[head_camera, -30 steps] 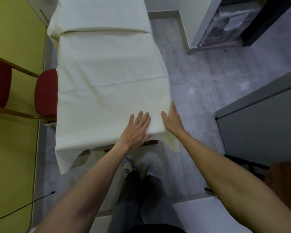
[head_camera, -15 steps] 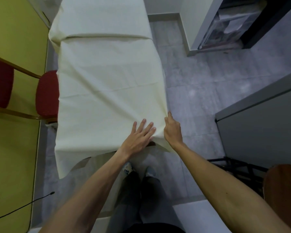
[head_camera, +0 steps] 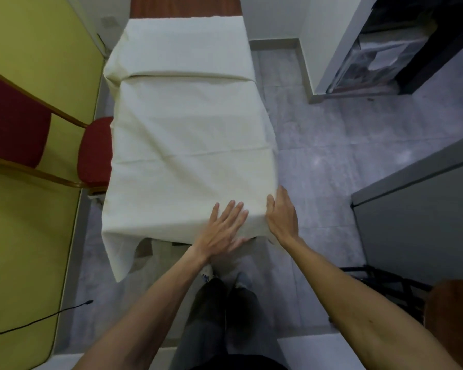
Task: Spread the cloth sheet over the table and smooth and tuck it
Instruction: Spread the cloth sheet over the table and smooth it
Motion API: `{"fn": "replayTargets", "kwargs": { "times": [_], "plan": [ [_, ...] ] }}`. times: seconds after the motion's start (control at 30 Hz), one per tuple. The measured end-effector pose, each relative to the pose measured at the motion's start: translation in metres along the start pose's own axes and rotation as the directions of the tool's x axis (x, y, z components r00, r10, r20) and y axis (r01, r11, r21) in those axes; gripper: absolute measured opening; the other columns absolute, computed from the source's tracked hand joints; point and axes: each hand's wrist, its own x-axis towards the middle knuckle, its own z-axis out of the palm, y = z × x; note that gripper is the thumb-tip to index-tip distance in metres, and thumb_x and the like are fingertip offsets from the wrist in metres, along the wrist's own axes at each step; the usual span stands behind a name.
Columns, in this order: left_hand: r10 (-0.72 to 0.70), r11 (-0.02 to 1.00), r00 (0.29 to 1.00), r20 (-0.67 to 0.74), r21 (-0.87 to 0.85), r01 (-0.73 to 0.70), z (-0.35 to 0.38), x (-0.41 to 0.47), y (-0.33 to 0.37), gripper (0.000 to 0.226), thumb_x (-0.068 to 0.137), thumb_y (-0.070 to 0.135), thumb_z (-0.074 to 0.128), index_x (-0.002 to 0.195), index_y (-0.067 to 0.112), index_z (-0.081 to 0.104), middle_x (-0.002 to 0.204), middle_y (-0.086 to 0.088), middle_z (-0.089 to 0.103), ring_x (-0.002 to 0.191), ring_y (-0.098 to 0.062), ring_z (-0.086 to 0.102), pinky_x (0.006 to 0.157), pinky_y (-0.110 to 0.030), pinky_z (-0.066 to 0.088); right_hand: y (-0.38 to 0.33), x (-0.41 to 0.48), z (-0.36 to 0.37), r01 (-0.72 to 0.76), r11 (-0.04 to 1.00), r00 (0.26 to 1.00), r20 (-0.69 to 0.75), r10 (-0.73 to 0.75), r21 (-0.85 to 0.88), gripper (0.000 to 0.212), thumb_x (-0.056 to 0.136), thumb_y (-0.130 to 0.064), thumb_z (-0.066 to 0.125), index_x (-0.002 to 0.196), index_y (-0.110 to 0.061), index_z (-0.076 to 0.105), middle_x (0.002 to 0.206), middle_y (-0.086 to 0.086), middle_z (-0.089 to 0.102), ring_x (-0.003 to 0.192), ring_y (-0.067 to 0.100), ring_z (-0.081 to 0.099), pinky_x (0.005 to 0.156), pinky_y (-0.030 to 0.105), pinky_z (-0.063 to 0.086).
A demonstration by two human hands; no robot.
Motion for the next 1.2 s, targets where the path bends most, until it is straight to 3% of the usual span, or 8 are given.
{"fn": "replayTargets", "kwargs": {
  "times": [0.1,0.3,0.53,0.7,0.8,0.93,1.1,1.2],
  "plan": [
    [-0.133,0.991,0.991,-0.015,-0.020,0.133,-0.006,-0.023,-0.033,0.074,0.098,0.056,0.036,0.152,0.007,0.032,0.160,-0.016,0.026,0.149,-0.033,0.022,0.114,-0.060,0.029,-0.026,0.012,0.002,0.098,0.992,0.995,-0.004,-0.098,-0.077,0.069,0.102,-0.044,0.041,0.156,-0.008,0.018,0.162,0.014,0.023,0.148,0.029,0.024,0.121,0.043,0.024],
    [-0.350,0.937,0.937,-0.018,-0.007,0.350,-0.021,-0.090,-0.120,0.078,0.098,0.060,0.032,0.154,0.006,0.026,0.162,-0.016,0.019,0.151,-0.032,0.015,0.118,-0.060,0.021,-0.076,0.025,0.036,0.414,0.887,0.909,0.151,-0.389,-0.205,0.074,0.099,-0.048,0.048,0.156,-0.008,0.021,0.163,0.015,0.020,0.151,0.031,0.015,0.123,0.043,0.009],
    [-0.413,0.909,0.910,0.022,0.073,0.411,-0.012,-0.159,-0.200,0.090,0.089,0.067,0.046,0.151,0.005,0.028,0.160,-0.020,0.024,0.149,-0.038,0.019,0.117,-0.062,0.021,-0.118,0.008,0.106,0.783,0.543,0.616,0.507,-0.603,-0.305,0.090,0.092,-0.072,0.035,0.158,-0.015,0.014,0.166,0.012,0.007,0.153,0.030,0.002,0.124,0.050,0.006],
    [-0.357,0.931,0.933,0.044,0.104,0.351,-0.001,-0.178,-0.237,0.090,0.091,0.067,0.039,0.152,0.003,0.023,0.160,-0.023,0.021,0.149,-0.041,0.016,0.117,-0.061,0.022,-0.130,0.001,0.143,0.820,0.422,0.571,0.597,-0.564,-0.386,0.091,0.091,-0.079,0.019,0.159,-0.018,0.009,0.166,0.014,0.000,0.153,0.033,-0.001,0.123,0.053,0.003],
    [-0.292,0.954,0.956,0.028,0.081,0.289,0.015,-0.186,-0.243,0.082,0.098,0.061,0.021,0.154,0.002,0.019,0.161,-0.023,0.016,0.150,-0.040,0.012,0.119,-0.056,0.022,-0.128,-0.004,0.148,0.853,0.336,0.521,0.617,-0.591,-0.399,0.086,0.096,-0.072,0.010,0.156,-0.013,0.024,0.163,0.022,0.012,0.150,0.044,0.011,0.118,0.062,0.018],
    [-0.261,0.965,0.965,-0.037,0.008,0.261,0.024,-0.189,-0.244,0.073,0.102,0.051,0.028,0.156,0.004,0.015,0.162,-0.023,0.009,0.150,-0.039,0.003,0.121,-0.051,0.014,-0.120,-0.011,0.152,0.900,0.185,0.412,0.633,-0.656,-0.394,0.068,0.106,-0.053,0.019,0.152,-0.007,0.035,0.160,0.021,0.025,0.147,0.046,0.020,0.114,0.062,0.028],
    [-0.249,0.968,0.966,-0.063,-0.022,0.248,0.026,-0.194,-0.241,0.066,0.105,0.042,0.038,0.156,0.006,0.017,0.162,-0.023,0.013,0.150,-0.038,0.006,0.121,-0.051,0.017,-0.120,-0.020,0.155,0.900,0.198,0.407,0.588,-0.699,-0.388,0.054,0.108,-0.039,0.028,0.147,-0.005,0.043,0.154,0.020,0.038,0.143,0.046,0.030,0.112,0.061,0.034],
    [-0.249,0.968,0.964,-0.092,0.001,0.250,0.024,-0.198,-0.237,0.063,0.105,0.044,0.027,0.155,0.005,0.021,0.160,-0.024,0.021,0.149,-0.040,0.014,0.120,-0.049,0.016,-0.122,-0.026,0.153,0.893,0.233,0.427,0.561,-0.709,-0.385,0.053,0.109,-0.036,0.027,0.147,-0.003,0.042,0.155,0.020,0.037,0.144,0.045,0.030,0.112,0.061,0.034]
  ]
}}
